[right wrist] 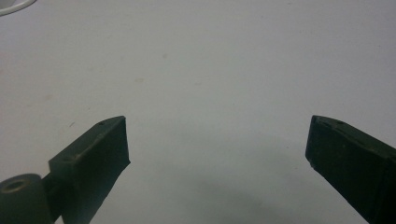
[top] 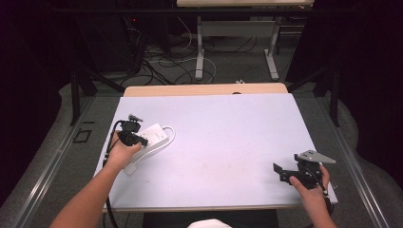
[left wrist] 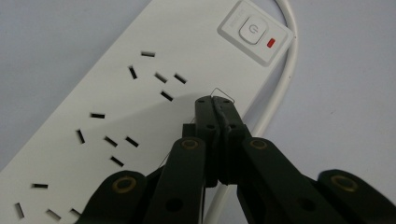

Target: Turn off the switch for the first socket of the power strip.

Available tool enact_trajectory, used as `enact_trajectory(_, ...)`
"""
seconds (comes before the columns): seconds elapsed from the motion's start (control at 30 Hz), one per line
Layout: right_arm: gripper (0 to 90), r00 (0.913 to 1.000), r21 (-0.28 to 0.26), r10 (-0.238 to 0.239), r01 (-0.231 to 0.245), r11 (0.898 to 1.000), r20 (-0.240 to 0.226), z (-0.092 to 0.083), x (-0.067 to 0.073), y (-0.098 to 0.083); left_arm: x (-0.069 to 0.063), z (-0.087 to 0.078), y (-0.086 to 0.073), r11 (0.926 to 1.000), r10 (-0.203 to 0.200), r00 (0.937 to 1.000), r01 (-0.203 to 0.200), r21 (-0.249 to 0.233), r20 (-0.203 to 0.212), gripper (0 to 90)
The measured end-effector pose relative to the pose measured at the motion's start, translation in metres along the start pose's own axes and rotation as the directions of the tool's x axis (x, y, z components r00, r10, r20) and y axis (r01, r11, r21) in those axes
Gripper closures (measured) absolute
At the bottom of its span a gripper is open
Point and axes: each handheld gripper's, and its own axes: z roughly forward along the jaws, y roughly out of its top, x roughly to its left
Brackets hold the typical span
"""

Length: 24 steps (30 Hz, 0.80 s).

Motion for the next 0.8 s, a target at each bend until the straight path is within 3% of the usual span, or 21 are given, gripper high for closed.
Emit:
enact_trajectory(0.23, 5.6, 1.0000, -0.005, -0.006, 0.006, 1.000, -0.006, 0.0004, 0.0000, 0.0001, -0.0026, -0.0002, 0.0004, 0.9999, 0.013, 0.9998, -0.012, 0.009, -0.017, 90.0)
enact_trajectory(0.5, 5.6, 1.0000, -0.004, -0.001, 0.001, 1.000, -0.006, 0.0002, -0.0001, -0.0001, -0.0007, 0.0006, -0.0001, 1.0000, 0.005, 1.0000, -0.005, 0.008, -0.006, 90.0)
enact_trajectory(0.57, 5.6, 1.0000, -0.003, -0.001, 0.001, 1.000, -0.006, 0.0002, -0.0002, -0.0001, -0.0012, 0.0024, -0.0013, 1.0000, -0.007, 0.9997, 0.007, 0.005, -0.024, 90.0)
enact_trajectory(0.8, 5.6, 0.9999, -0.002, -0.006, 0.006, 1.000, -0.011, 0.0006, -0.0004, -0.0001, 0.0043, 0.0010, -0.0050, 0.9997, -0.021, 0.9998, 0.021, -0.014, 0.004, 90.0)
